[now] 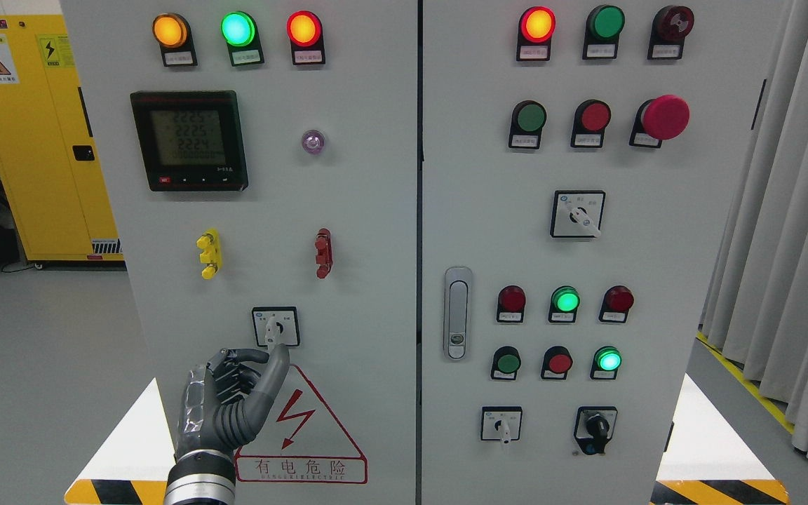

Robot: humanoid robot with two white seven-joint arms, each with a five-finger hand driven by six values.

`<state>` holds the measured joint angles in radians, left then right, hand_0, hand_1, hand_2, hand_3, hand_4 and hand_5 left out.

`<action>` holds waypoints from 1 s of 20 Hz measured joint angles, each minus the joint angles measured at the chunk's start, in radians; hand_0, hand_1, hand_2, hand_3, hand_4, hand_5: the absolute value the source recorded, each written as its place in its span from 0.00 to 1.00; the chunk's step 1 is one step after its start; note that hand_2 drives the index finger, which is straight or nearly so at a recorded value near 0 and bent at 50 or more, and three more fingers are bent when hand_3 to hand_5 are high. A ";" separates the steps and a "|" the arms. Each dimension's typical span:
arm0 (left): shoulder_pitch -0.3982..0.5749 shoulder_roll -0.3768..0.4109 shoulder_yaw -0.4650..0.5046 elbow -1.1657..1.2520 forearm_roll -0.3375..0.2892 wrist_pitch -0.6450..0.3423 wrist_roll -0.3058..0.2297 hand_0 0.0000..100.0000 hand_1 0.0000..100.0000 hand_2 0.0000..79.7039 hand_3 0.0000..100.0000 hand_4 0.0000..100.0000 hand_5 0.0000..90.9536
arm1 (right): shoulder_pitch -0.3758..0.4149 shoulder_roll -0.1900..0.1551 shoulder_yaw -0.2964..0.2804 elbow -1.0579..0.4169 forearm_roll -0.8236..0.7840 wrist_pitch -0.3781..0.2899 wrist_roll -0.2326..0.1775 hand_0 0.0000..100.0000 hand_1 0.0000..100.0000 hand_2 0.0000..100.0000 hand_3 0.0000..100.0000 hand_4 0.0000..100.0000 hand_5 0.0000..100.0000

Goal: Turn on light switch 1

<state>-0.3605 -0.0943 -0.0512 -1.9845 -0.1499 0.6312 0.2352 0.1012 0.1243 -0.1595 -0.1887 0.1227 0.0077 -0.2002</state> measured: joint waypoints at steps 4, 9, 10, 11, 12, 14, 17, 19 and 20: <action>-0.012 -0.001 0.000 0.005 0.000 0.006 0.007 0.18 0.60 0.68 0.85 0.88 0.97 | 0.000 0.000 0.000 0.000 0.000 0.000 0.000 0.00 0.50 0.04 0.00 0.00 0.00; -0.032 -0.004 -0.001 0.010 0.000 0.020 0.016 0.18 0.61 0.68 0.85 0.88 0.97 | 0.000 0.000 0.000 0.000 0.000 0.000 0.000 0.00 0.50 0.04 0.00 0.00 0.00; -0.034 -0.004 -0.001 0.011 0.001 0.021 0.017 0.18 0.61 0.68 0.85 0.88 0.97 | 0.000 0.000 0.000 0.000 0.000 0.000 0.000 0.00 0.50 0.04 0.00 0.00 0.00; -0.036 -0.005 -0.001 0.012 0.001 0.022 0.017 0.19 0.61 0.68 0.85 0.88 0.97 | 0.000 0.000 0.000 0.000 0.000 0.000 0.000 0.00 0.50 0.04 0.00 0.00 0.00; -0.038 -0.006 -0.002 0.013 0.001 0.027 0.018 0.19 0.61 0.68 0.85 0.88 0.97 | 0.000 0.000 0.000 0.000 0.000 0.000 0.000 0.00 0.50 0.04 0.00 0.00 0.00; -0.040 -0.007 -0.003 0.015 0.001 0.036 0.019 0.19 0.61 0.68 0.85 0.88 0.97 | 0.000 0.000 0.000 0.000 0.000 0.000 0.000 0.00 0.50 0.04 0.00 0.00 0.00; -0.043 -0.008 -0.004 0.017 0.001 0.042 0.020 0.20 0.61 0.69 0.85 0.88 0.97 | 0.000 0.000 0.000 0.000 0.000 0.000 0.000 0.00 0.50 0.04 0.00 0.00 0.00; -0.044 -0.009 -0.005 0.018 0.001 0.044 0.020 0.21 0.61 0.69 0.85 0.88 0.97 | 0.000 0.000 0.000 0.000 0.000 0.000 0.000 0.00 0.50 0.04 0.00 0.00 0.00; -0.045 -0.009 -0.005 0.019 0.001 0.044 0.020 0.21 0.61 0.69 0.85 0.88 0.97 | 0.000 0.000 0.000 0.000 0.000 0.000 0.000 0.00 0.50 0.04 0.00 0.00 0.00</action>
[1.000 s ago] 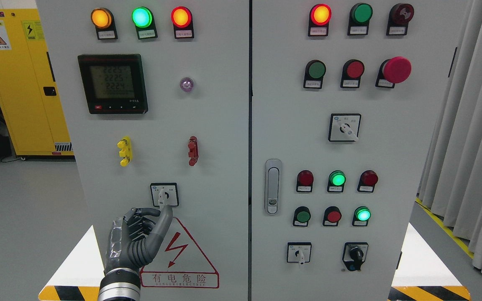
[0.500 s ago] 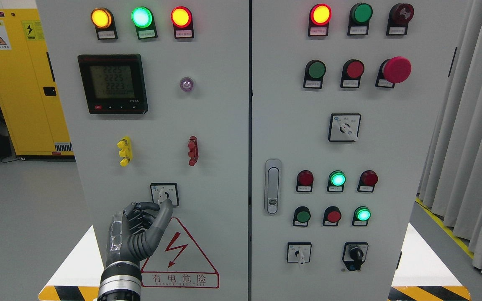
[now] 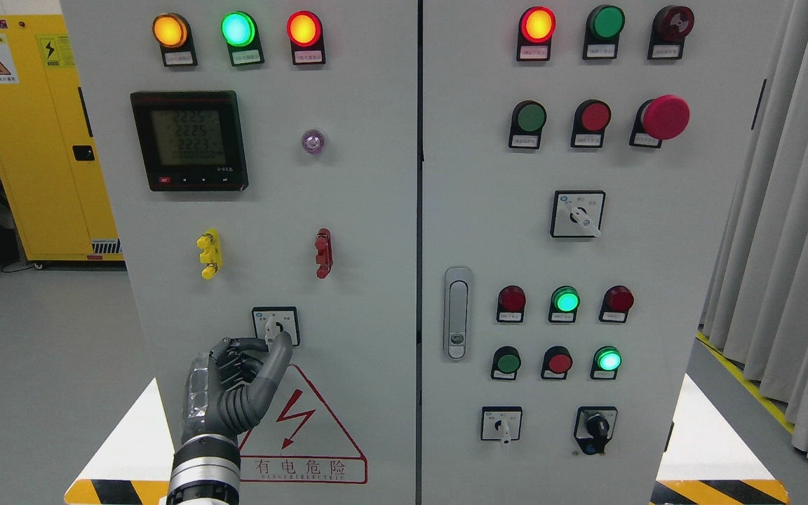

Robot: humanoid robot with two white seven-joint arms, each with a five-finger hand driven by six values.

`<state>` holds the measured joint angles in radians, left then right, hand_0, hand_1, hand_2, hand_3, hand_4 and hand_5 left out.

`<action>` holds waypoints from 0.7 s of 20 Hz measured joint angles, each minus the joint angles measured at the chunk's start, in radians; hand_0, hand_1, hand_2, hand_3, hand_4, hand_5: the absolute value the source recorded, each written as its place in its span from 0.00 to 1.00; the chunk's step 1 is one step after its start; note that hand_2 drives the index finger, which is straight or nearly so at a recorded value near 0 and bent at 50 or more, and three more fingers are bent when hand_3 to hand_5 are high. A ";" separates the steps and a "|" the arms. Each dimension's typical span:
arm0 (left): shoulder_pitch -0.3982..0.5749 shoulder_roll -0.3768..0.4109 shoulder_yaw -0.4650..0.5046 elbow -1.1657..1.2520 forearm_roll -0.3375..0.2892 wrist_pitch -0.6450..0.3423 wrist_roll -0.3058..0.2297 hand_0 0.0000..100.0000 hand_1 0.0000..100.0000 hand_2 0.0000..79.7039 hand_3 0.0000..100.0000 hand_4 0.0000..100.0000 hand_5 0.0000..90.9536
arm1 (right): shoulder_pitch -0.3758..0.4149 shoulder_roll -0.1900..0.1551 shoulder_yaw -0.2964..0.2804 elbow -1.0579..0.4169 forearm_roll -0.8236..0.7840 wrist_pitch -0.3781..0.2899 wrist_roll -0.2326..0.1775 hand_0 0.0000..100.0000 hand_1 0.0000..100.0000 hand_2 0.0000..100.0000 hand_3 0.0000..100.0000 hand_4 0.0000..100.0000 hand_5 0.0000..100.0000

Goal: Turn on light switch 1

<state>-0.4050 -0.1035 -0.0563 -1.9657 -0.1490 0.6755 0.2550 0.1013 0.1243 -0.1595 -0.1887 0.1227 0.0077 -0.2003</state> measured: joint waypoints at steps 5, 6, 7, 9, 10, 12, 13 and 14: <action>-0.001 -0.001 0.000 0.002 0.000 0.000 0.000 0.22 0.61 0.70 0.85 0.88 0.97 | 0.000 0.000 0.000 0.000 0.000 0.000 0.000 0.00 0.50 0.04 0.00 0.00 0.00; -0.001 -0.002 0.000 0.003 0.000 0.000 0.000 0.23 0.61 0.70 0.85 0.88 0.97 | 0.000 0.000 0.000 0.000 0.000 0.000 0.000 0.00 0.50 0.04 0.00 0.00 0.00; -0.001 -0.002 0.001 0.003 0.000 0.000 0.000 0.23 0.61 0.70 0.85 0.88 0.97 | 0.000 0.000 0.000 0.000 0.000 0.000 0.000 0.00 0.50 0.04 0.00 0.00 0.00; -0.001 -0.002 0.001 0.004 -0.001 0.001 0.000 0.23 0.61 0.70 0.85 0.88 0.97 | 0.000 0.000 0.000 0.000 0.000 0.000 0.000 0.00 0.50 0.04 0.00 0.00 0.00; -0.001 -0.002 0.002 0.004 -0.001 0.001 0.001 0.23 0.61 0.70 0.85 0.88 0.97 | 0.000 0.000 0.000 0.000 0.000 0.000 0.000 0.00 0.50 0.04 0.00 0.00 0.00; -0.002 -0.002 0.002 0.004 -0.002 0.002 0.001 0.24 0.61 0.70 0.85 0.88 0.97 | 0.000 0.000 0.000 0.000 0.000 0.000 0.000 0.00 0.50 0.04 0.00 0.00 0.00; -0.002 -0.002 0.003 0.004 -0.003 0.002 0.002 0.24 0.61 0.70 0.85 0.88 0.97 | 0.000 0.000 0.000 0.000 0.000 0.000 -0.001 0.00 0.50 0.04 0.00 0.00 0.00; -0.003 -0.003 0.003 0.004 -0.004 0.003 0.003 0.24 0.61 0.70 0.85 0.88 0.97 | 0.000 0.000 0.000 0.000 0.000 0.000 -0.002 0.00 0.50 0.04 0.00 0.00 0.00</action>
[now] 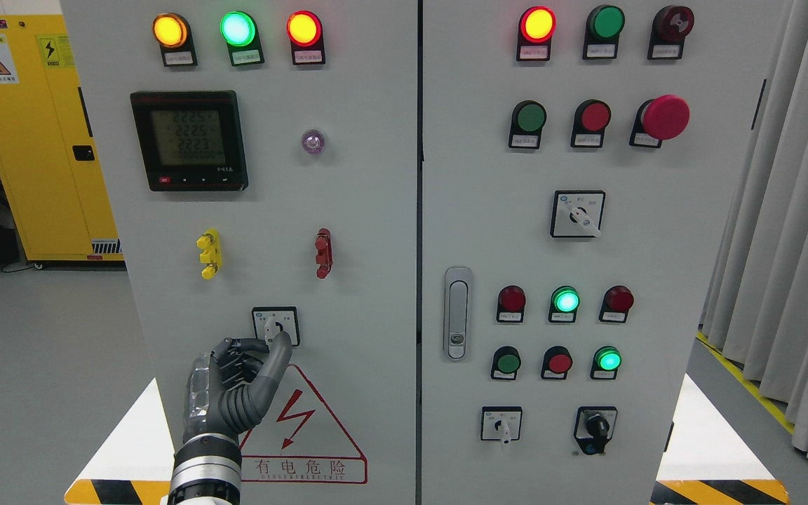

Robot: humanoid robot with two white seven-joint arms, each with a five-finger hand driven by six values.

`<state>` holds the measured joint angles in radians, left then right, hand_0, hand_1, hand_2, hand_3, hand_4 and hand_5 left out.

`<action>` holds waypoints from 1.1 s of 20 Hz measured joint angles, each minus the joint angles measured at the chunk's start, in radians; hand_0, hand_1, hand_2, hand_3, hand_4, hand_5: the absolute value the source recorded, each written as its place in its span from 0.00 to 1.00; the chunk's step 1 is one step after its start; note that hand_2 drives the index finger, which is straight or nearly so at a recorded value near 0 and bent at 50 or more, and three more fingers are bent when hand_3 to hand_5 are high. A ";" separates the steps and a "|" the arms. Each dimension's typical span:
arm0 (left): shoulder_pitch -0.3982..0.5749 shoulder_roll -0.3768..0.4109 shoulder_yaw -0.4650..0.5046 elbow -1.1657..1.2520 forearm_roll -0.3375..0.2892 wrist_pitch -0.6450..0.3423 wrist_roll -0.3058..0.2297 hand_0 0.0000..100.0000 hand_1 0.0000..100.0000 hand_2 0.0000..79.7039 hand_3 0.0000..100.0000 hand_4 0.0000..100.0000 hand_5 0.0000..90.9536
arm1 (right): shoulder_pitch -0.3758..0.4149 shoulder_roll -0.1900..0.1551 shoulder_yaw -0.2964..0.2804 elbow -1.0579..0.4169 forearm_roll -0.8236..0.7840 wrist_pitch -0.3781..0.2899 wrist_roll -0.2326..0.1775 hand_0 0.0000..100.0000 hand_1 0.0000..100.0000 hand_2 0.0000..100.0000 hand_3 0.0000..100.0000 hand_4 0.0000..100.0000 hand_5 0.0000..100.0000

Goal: Turn on light switch 1

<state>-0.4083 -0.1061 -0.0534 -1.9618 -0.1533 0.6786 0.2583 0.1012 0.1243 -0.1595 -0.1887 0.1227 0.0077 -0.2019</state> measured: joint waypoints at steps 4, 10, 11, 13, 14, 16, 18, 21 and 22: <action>-0.002 0.000 0.001 0.000 -0.003 0.000 0.000 0.24 0.62 0.70 0.85 0.88 0.96 | 0.000 0.000 0.000 0.000 0.000 0.000 -0.003 0.00 0.50 0.04 0.00 0.00 0.00; -0.004 0.000 0.002 0.004 -0.005 -0.006 -0.003 0.24 0.62 0.71 0.85 0.88 0.96 | 0.000 0.000 0.000 0.000 0.000 0.000 -0.001 0.00 0.50 0.04 0.00 0.00 0.00; -0.004 0.000 0.002 0.005 -0.005 -0.007 -0.003 0.25 0.62 0.71 0.85 0.88 0.96 | 0.000 0.000 0.000 0.000 0.000 0.000 0.000 0.00 0.50 0.04 0.00 0.00 0.00; -0.004 0.000 0.002 0.007 -0.006 -0.007 -0.003 0.25 0.62 0.71 0.85 0.88 0.96 | 0.000 0.000 0.000 0.000 0.000 0.000 0.001 0.00 0.50 0.04 0.00 0.00 0.00; -0.005 0.000 0.002 0.008 -0.006 -0.007 -0.003 0.25 0.62 0.71 0.85 0.88 0.96 | 0.000 0.000 0.000 0.000 0.000 0.000 0.001 0.00 0.50 0.04 0.00 0.00 0.00; -0.007 0.000 0.003 0.011 -0.006 -0.007 -0.003 0.25 0.62 0.71 0.85 0.88 0.96 | 0.000 0.000 0.000 0.000 0.000 0.000 0.001 0.00 0.50 0.04 0.00 0.00 0.00; -0.010 0.000 0.003 0.013 -0.006 -0.007 -0.003 0.25 0.62 0.72 0.86 0.88 0.97 | 0.000 0.000 0.000 0.000 0.000 0.000 0.002 0.00 0.50 0.04 0.00 0.00 0.00; -0.013 0.000 0.003 0.016 -0.008 -0.009 -0.003 0.25 0.62 0.72 0.86 0.89 0.97 | 0.000 0.000 0.000 0.000 0.000 0.000 0.002 0.00 0.50 0.04 0.00 0.00 0.00; -0.015 0.000 0.003 0.016 -0.009 -0.010 -0.003 0.25 0.62 0.72 0.86 0.89 0.97 | 0.000 0.000 0.000 0.000 0.000 0.000 0.002 0.00 0.50 0.04 0.00 0.00 0.00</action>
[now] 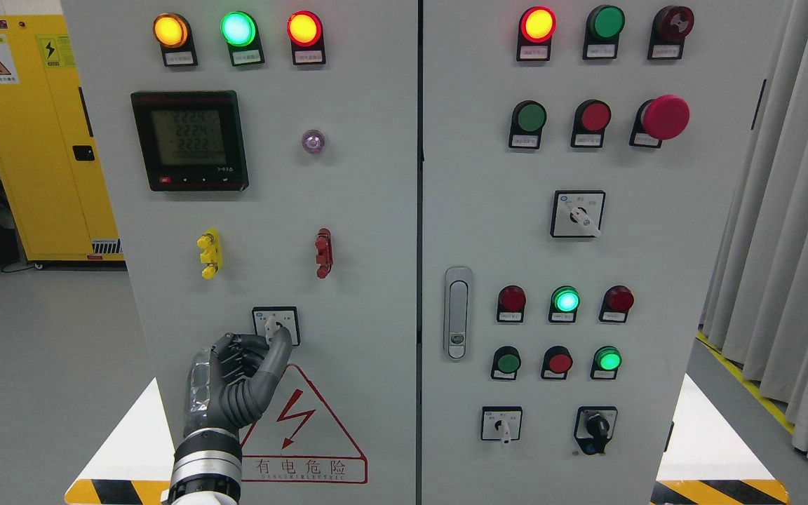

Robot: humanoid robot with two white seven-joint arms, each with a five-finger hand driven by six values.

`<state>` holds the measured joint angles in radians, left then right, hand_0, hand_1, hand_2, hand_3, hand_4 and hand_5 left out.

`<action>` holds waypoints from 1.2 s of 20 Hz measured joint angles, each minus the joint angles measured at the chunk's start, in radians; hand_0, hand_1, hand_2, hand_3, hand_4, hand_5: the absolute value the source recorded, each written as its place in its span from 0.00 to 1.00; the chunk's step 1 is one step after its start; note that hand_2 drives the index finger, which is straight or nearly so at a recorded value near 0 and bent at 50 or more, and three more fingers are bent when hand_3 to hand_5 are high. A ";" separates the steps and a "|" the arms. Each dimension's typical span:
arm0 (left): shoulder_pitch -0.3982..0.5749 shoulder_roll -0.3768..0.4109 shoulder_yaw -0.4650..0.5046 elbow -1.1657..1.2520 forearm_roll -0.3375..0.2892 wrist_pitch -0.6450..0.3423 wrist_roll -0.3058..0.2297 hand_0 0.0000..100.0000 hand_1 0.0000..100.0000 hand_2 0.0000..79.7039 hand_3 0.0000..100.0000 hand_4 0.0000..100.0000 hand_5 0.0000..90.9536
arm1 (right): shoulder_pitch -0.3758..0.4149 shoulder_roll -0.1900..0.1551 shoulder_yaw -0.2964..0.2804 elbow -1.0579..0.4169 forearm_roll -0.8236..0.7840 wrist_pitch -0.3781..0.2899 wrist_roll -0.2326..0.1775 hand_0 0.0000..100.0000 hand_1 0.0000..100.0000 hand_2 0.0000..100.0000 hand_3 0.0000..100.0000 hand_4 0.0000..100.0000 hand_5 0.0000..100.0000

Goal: Turn on light switch 1

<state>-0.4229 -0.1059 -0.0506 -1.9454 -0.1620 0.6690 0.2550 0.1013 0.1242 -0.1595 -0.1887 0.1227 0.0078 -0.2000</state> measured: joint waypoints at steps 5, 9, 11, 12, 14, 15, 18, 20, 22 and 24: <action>-0.003 0.000 0.000 0.003 -0.003 0.002 0.000 0.26 0.62 0.72 0.86 0.88 0.97 | 0.000 0.000 0.000 0.000 0.000 0.000 0.000 0.00 0.50 0.04 0.00 0.00 0.00; -0.004 0.001 0.000 0.005 -0.004 0.005 0.000 0.27 0.63 0.72 0.86 0.89 0.97 | 0.000 0.000 0.000 0.000 0.000 0.000 0.000 0.00 0.50 0.04 0.00 0.00 0.00; -0.005 0.001 0.001 0.005 -0.005 0.005 0.000 0.31 0.63 0.72 0.86 0.89 0.97 | 0.000 0.000 0.000 0.000 0.000 0.000 0.000 0.00 0.50 0.04 0.00 0.00 0.00; -0.005 0.001 0.001 0.005 -0.005 0.005 -0.001 0.32 0.63 0.72 0.86 0.89 0.97 | 0.000 0.000 0.000 0.000 0.000 0.000 0.000 0.00 0.50 0.04 0.00 0.00 0.00; -0.007 0.001 0.001 0.006 -0.005 0.006 0.000 0.35 0.62 0.72 0.86 0.89 0.96 | 0.000 0.000 0.000 0.000 0.000 0.000 0.000 0.00 0.50 0.04 0.00 0.00 0.00; -0.007 0.001 0.001 0.006 -0.005 0.006 -0.001 0.35 0.62 0.72 0.86 0.89 0.97 | 0.000 0.000 0.000 0.000 0.000 0.000 0.000 0.00 0.50 0.04 0.00 0.00 0.00; -0.009 0.001 0.001 0.007 -0.005 0.006 -0.001 0.38 0.62 0.72 0.86 0.89 0.97 | 0.000 0.000 0.000 0.000 0.000 0.000 0.000 0.00 0.50 0.04 0.00 0.00 0.00; -0.009 0.000 0.000 0.007 -0.005 0.006 -0.001 0.39 0.61 0.72 0.86 0.89 0.97 | 0.000 0.000 0.000 0.000 0.000 0.000 0.000 0.00 0.50 0.04 0.00 0.00 0.00; -0.010 0.000 0.000 0.007 -0.005 0.006 -0.001 0.40 0.60 0.73 0.86 0.89 0.97 | 0.000 0.000 0.000 0.000 0.000 0.000 0.000 0.00 0.50 0.04 0.00 0.00 0.00; -0.010 0.000 0.000 0.007 -0.005 0.007 -0.001 0.39 0.59 0.73 0.86 0.89 0.97 | 0.000 0.000 0.000 0.000 0.000 0.000 0.000 0.00 0.50 0.04 0.00 0.00 0.00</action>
<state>-0.4332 -0.1060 -0.0503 -1.9384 -0.1673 0.6755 0.2545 0.1012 0.1243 -0.1595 -0.1887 0.1227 0.0078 -0.1996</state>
